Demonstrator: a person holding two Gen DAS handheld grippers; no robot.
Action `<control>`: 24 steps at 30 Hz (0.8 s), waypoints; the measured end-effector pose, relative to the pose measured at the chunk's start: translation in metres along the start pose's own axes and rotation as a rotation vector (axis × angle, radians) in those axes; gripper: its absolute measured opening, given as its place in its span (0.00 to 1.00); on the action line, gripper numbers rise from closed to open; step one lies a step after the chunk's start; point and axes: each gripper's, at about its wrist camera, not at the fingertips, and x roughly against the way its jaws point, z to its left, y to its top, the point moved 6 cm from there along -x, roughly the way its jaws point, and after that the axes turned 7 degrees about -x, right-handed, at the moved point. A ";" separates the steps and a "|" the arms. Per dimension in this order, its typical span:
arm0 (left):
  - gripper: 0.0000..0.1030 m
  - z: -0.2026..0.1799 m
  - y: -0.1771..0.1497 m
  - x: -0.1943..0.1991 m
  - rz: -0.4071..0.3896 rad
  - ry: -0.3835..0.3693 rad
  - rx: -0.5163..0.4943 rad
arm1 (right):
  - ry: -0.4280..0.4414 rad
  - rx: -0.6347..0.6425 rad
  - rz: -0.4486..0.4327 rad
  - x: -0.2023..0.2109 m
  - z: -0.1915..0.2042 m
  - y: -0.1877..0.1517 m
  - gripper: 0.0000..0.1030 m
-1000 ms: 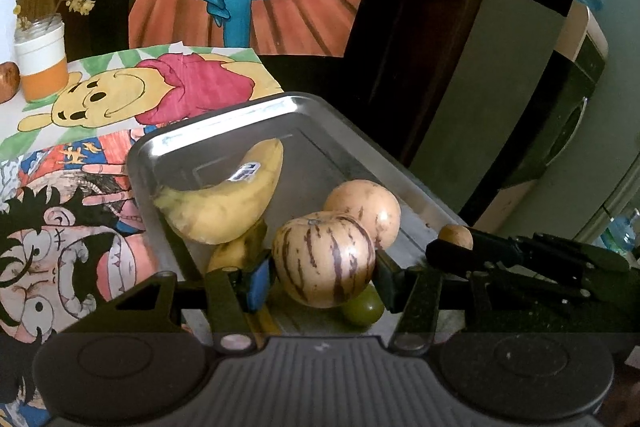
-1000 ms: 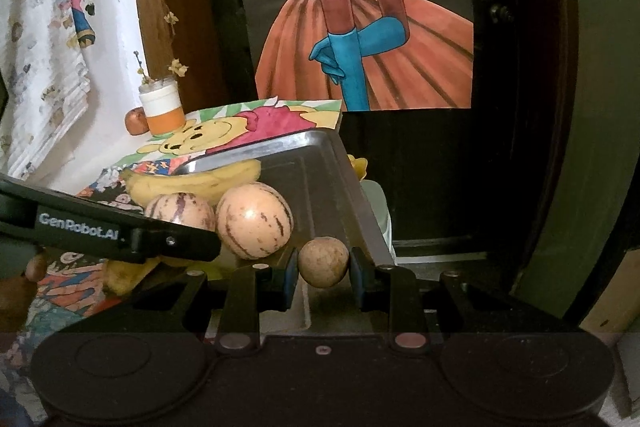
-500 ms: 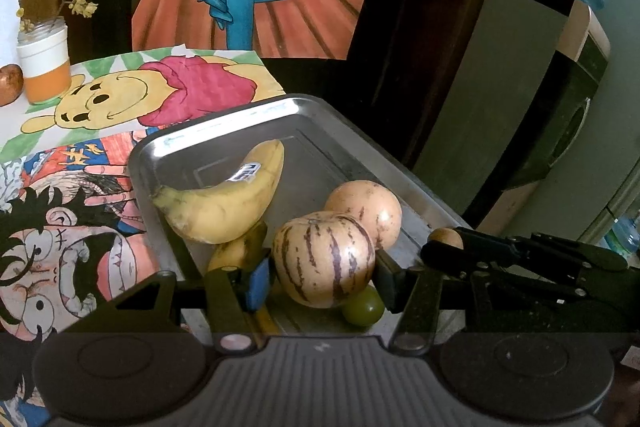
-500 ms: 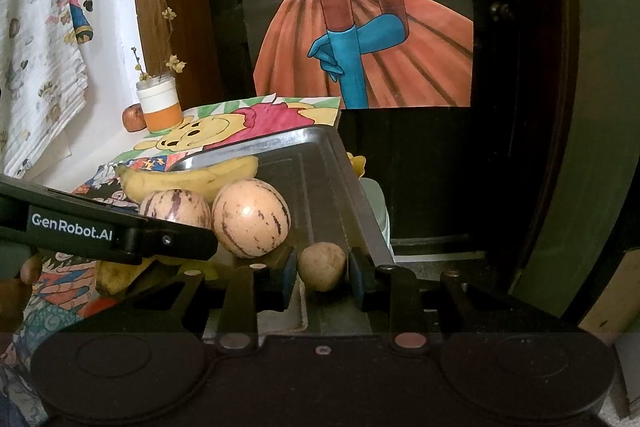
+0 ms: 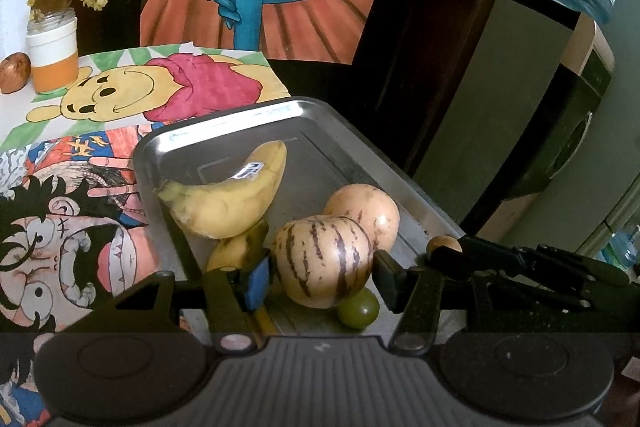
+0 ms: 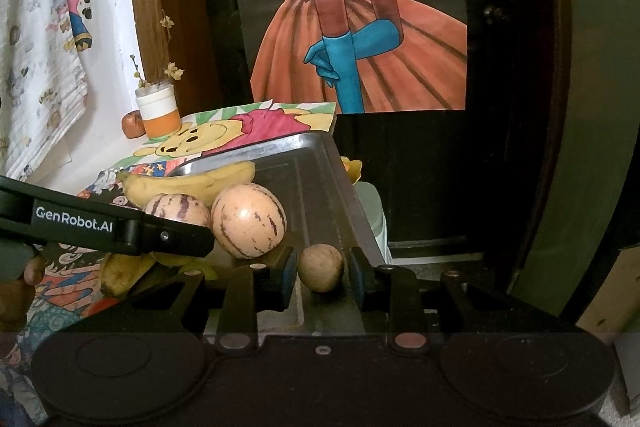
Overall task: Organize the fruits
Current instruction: 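Lower the striped fruit into the tray and open the left gripper while the right gripper releases the walnut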
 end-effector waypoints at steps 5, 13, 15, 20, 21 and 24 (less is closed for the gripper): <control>0.58 0.000 0.000 0.004 -0.003 0.006 -0.006 | -0.001 -0.002 -0.007 0.005 0.000 0.000 0.34; 0.63 -0.002 -0.001 0.014 -0.024 0.008 0.004 | -0.009 -0.003 -0.027 0.015 -0.002 0.002 0.40; 0.66 -0.003 -0.001 0.018 -0.037 0.011 0.004 | -0.010 -0.003 -0.032 0.018 -0.001 0.002 0.42; 0.71 -0.005 0.001 0.030 -0.071 0.024 0.008 | -0.010 -0.004 -0.042 0.023 0.000 0.003 0.47; 0.72 -0.005 0.002 0.031 -0.077 0.027 0.010 | -0.010 -0.003 -0.045 0.025 0.001 0.003 0.48; 0.77 -0.005 0.002 0.039 -0.101 0.049 0.021 | -0.010 -0.003 -0.052 0.028 0.001 0.003 0.52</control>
